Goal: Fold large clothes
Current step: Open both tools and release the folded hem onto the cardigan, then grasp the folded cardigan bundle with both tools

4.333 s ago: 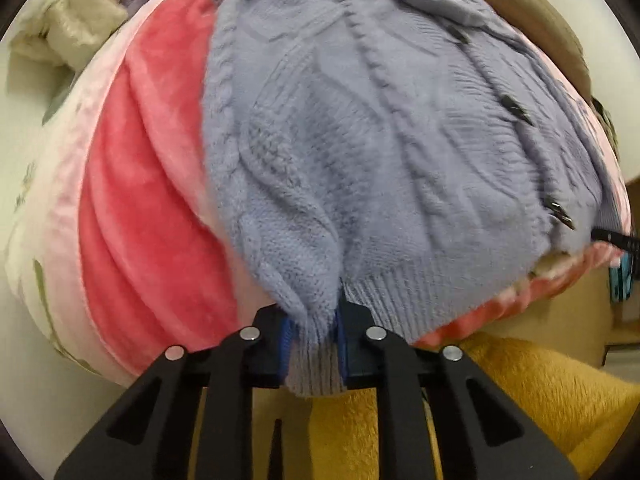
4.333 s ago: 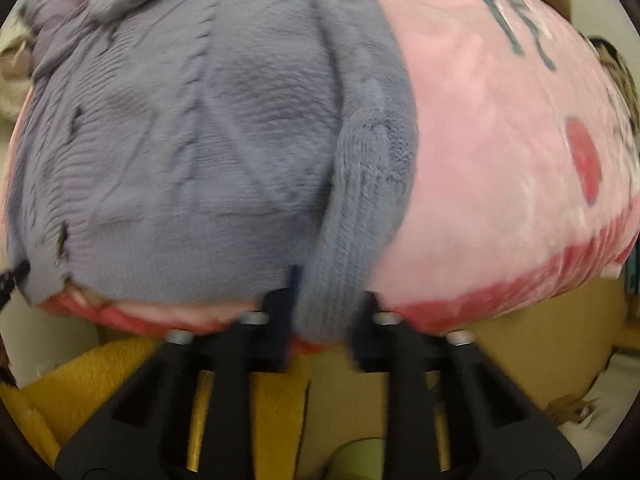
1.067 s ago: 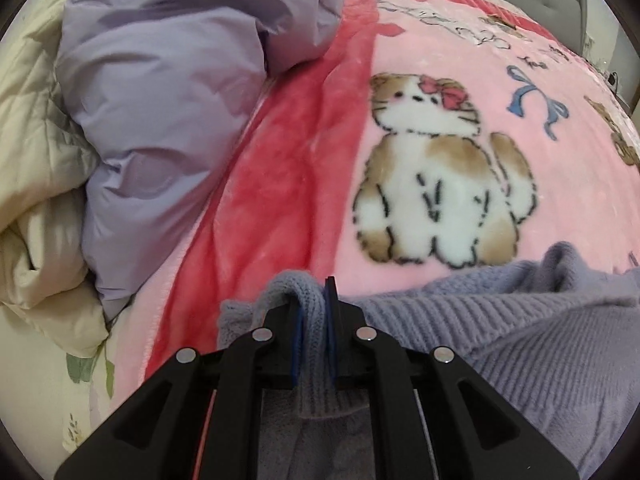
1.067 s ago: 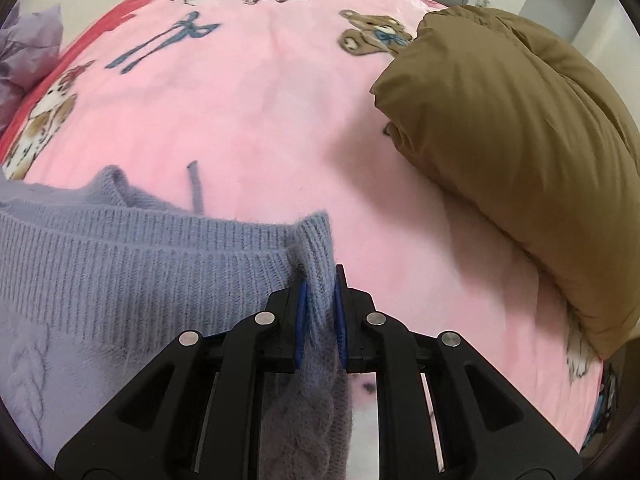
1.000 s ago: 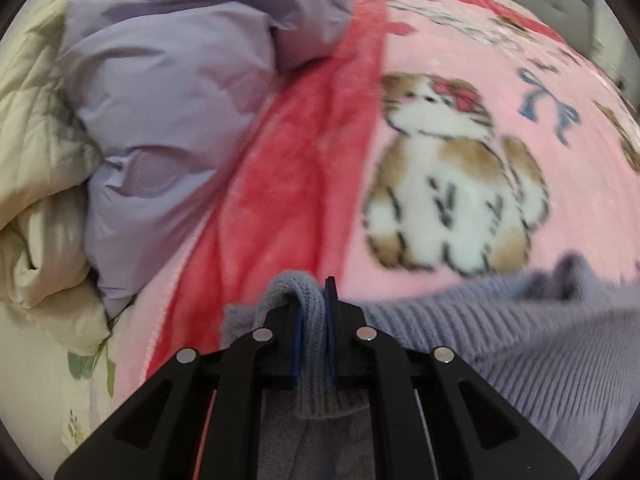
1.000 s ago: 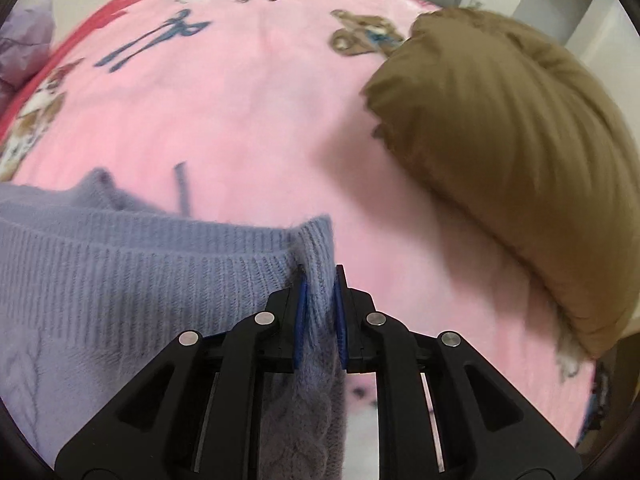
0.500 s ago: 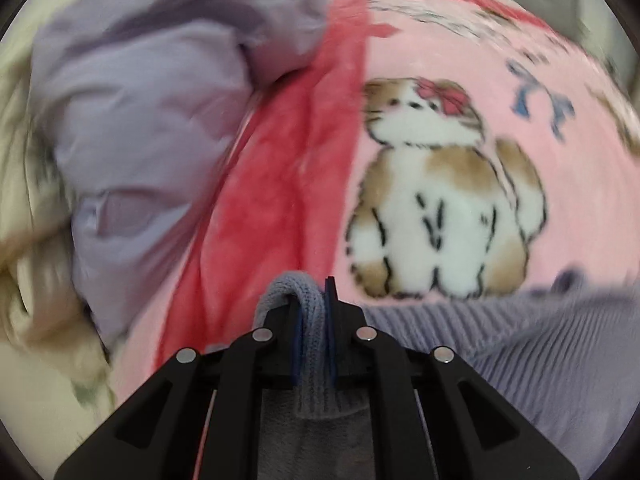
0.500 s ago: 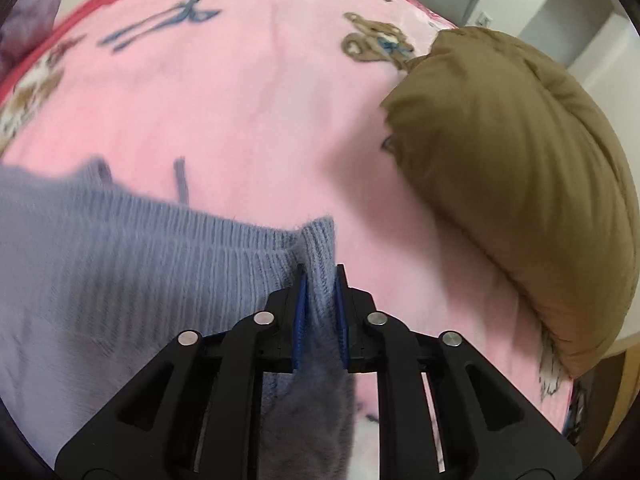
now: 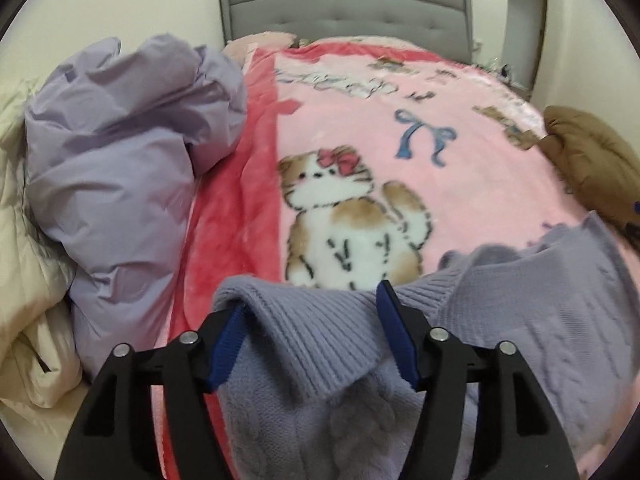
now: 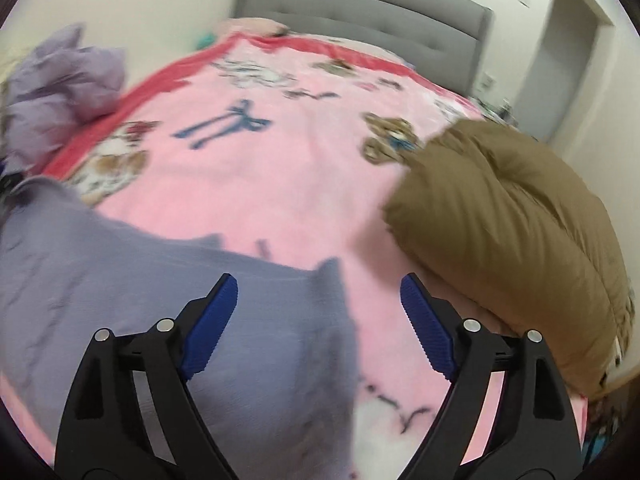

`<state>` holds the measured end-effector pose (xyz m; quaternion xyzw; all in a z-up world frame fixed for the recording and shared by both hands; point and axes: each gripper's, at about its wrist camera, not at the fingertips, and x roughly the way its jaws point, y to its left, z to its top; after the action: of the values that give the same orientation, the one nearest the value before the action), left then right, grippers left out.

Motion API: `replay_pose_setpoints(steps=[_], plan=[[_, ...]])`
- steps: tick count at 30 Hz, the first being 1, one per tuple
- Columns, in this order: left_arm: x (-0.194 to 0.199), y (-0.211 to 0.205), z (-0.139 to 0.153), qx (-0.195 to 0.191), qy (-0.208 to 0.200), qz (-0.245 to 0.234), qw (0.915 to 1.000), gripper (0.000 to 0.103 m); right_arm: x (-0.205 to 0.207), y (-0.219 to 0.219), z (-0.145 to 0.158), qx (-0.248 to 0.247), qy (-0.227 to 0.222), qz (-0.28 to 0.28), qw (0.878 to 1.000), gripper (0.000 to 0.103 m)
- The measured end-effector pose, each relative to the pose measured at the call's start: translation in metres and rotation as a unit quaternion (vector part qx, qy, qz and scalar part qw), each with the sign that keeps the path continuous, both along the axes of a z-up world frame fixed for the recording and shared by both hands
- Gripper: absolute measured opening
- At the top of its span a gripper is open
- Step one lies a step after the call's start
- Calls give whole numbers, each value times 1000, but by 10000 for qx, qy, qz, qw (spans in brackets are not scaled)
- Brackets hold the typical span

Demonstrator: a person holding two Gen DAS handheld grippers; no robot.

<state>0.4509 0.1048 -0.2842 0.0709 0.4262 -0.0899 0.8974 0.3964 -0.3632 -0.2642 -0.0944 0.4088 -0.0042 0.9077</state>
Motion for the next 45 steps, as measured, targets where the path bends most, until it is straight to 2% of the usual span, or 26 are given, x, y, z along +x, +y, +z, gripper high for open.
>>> replay_pose_setpoints(steps=[2, 3, 5, 7, 9, 10, 11, 13, 17, 18, 19, 20, 21, 23, 25, 28, 30, 33, 35, 36, 37, 38, 39, 41, 43, 45], plan=[[-4, -1, 5, -213, 90, -145, 9996, 80, -11, 16, 3, -138, -7, 177, 9997, 86], [-5, -1, 7, -263, 113, -159, 9995, 80, -16, 24, 5, -208, -16, 262, 9994, 86], [-8, 1, 10, -398, 120, -220, 9989, 82, -21, 35, 5, -120, 14, 409, 9991, 87], [-9, 4, 12, -570, 155, -334, 9977, 92, -28, 43, 4, 21, 93, 489, 9988, 87], [-15, 3, 17, -445, 40, -301, 9985, 98, -36, 49, 2, 110, 170, 514, 9985, 87], [-20, 3, 21, -269, -172, -221, 9992, 98, -39, 50, 0, 176, 222, 532, 9982, 87], [-24, 4, 25, -267, -243, -234, 9991, 98, -40, 51, -1, 205, 245, 522, 9981, 87], [-31, 7, 30, -311, -291, -210, 9989, 98, -44, 52, -2, 198, 279, 483, 9982, 87], [-51, -2, 28, -124, -372, -388, 9985, 98, -49, 43, -5, 233, 308, 386, 9985, 85], [-54, -5, 23, -41, -290, -458, 9985, 98, -50, 38, -8, 401, 399, 477, 9973, 78], [-57, -7, 13, 70, -110, -515, 9986, 97, -49, 34, -13, 414, 521, 537, 9963, 62], [-58, -7, 3, 163, 78, -506, 9986, 91, -48, 31, -21, 330, 676, 523, 9958, 47], [-59, -5, -11, 258, 303, -465, 9981, 78, -44, 25, -34, 317, 931, 496, 9939, 44], [-60, 2, -30, 344, 627, -308, 9970, 70, -40, 15, -55, 449, 1266, 402, 9901, 43], [-63, 16, -52, 384, 859, -52, 9955, 68, -36, 7, -78, 434, 1554, 307, 9864, 46], [-69, 35, -70, 273, 930, 133, 9952, 69, -35, 12, -93, 206, 1546, 323, 9872, 50], [-71, 47, -77, 76, 971, 282, 9948, 82, -31, 17, -98, 58, 1576, 252, 9872, 53], [-70, 64, -78, -487, 1099, 630, 9907, 83, -28, 18, -99, 139, 1625, 166, 9865, 56], [-72, 65, -73, -563, 1079, 622, 9906, 83, -28, 14, -89, 402, 1563, 141, 9868, 57], [-72, 63, -69, -521, 1030, 565, 9917, 83, -29, 12, -83, 521, 1490, 169, 9873, 66], [-71, 62, -67, -508, 1030, 503, 9921, 83, -33, 9, -74, 654, 1326, 204, 9888, 86], [-69, 62, -66, -531, 1099, 438, 9916, 83, -35, 6, -67, 670, 1192, 191, 9904, 95], [-64, 63, -68, -631, 1275, 397, 9890, 83, -39, 2, -61, 642, 1068, 113, 9921, 95], [-56, 63, -73, -774, 1445, 354, 9858, 83, -39, -8, -60, 756, 1148, 36, 9905, 95], [-48, 59, -76, -661, 1535, 291, 9855, 84, -36, -26, -68, 804, 1351, -199, 9874, 95], [-43, 55, -80, -508, 1611, 213, 9854, 90, -35, -42, -76, 918, 1514, -383, 9835, 95]])
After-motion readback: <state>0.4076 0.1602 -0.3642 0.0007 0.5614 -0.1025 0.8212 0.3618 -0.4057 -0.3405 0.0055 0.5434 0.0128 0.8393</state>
